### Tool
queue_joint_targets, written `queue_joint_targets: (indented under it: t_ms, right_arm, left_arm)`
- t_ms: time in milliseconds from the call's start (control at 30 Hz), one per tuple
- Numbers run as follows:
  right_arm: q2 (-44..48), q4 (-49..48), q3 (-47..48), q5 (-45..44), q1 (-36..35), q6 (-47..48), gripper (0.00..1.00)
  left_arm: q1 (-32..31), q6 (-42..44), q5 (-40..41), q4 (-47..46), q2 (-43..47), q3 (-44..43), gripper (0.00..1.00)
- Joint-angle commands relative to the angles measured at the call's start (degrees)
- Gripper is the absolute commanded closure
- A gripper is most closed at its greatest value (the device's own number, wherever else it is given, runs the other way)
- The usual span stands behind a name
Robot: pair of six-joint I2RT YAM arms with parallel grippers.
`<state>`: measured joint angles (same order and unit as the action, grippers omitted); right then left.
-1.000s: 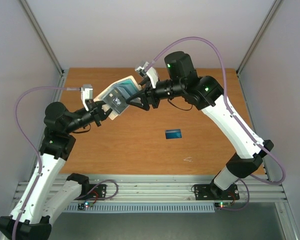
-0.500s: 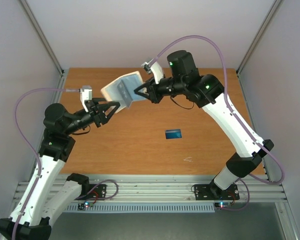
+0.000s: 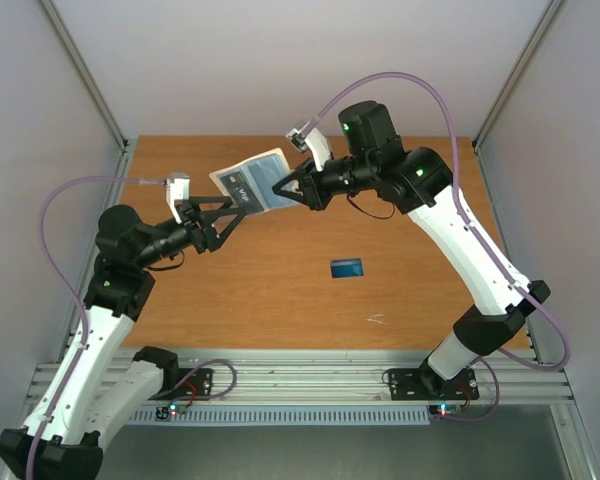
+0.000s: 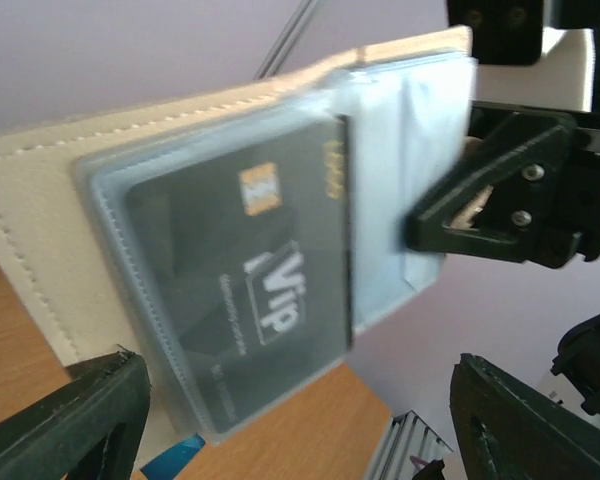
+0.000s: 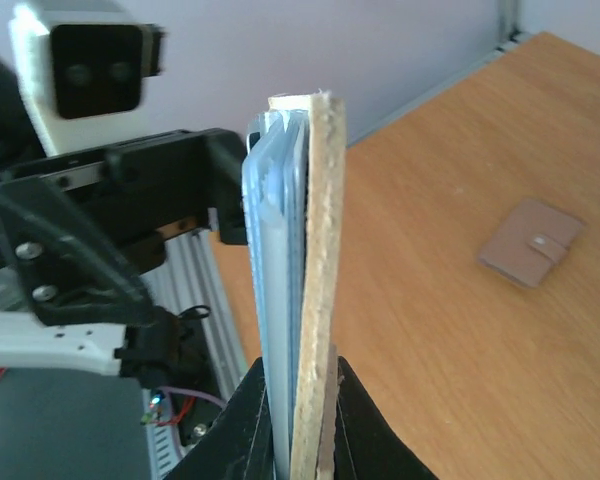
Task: Take the credit cards out of the card holder
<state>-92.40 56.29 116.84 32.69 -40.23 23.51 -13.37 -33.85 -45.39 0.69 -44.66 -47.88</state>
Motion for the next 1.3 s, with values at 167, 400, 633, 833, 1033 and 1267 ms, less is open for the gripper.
queue_joint_targets:
  t_ms: [167,400,633,833,1033,1267]
  right_arm:
    - [3.1,-2.0,0.3,16.0,-0.2,5.3,0.99]
    - [3.0,-0.1,0.7,20.5,0.4,7.1,0.99]
    - [2.2,1.8,0.6,24.3,2.5,7.9,0.99]
    - [1.5,1.5,0.5,21.2,3.5,6.5,0.91]
    - [2.0,-1.0,-1.1,14.9,9.5,-2.0,0.62]
    - [5.7,-1.7,0.0,4.4,7.8,-3.0,0.67]
  left_arm:
    - [0.2,-0.8,2.5,-1.0,0.1,0.7,0.18]
    - [0.4,-1.3,-1.4,-4.4,0.5,1.3,0.16]
    - [0.5,-2.7,-7.6,-11.7,0.9,1.6,0.54]
    - [0.5,-5.1,-11.1,-15.4,1.2,1.2,1.00]
    - [0.5,-2.6,-1.5,-5.2,1.8,0.5,1.00]
    - [0.5,1.1,6.3,0.8,1.8,0.4,1.00]
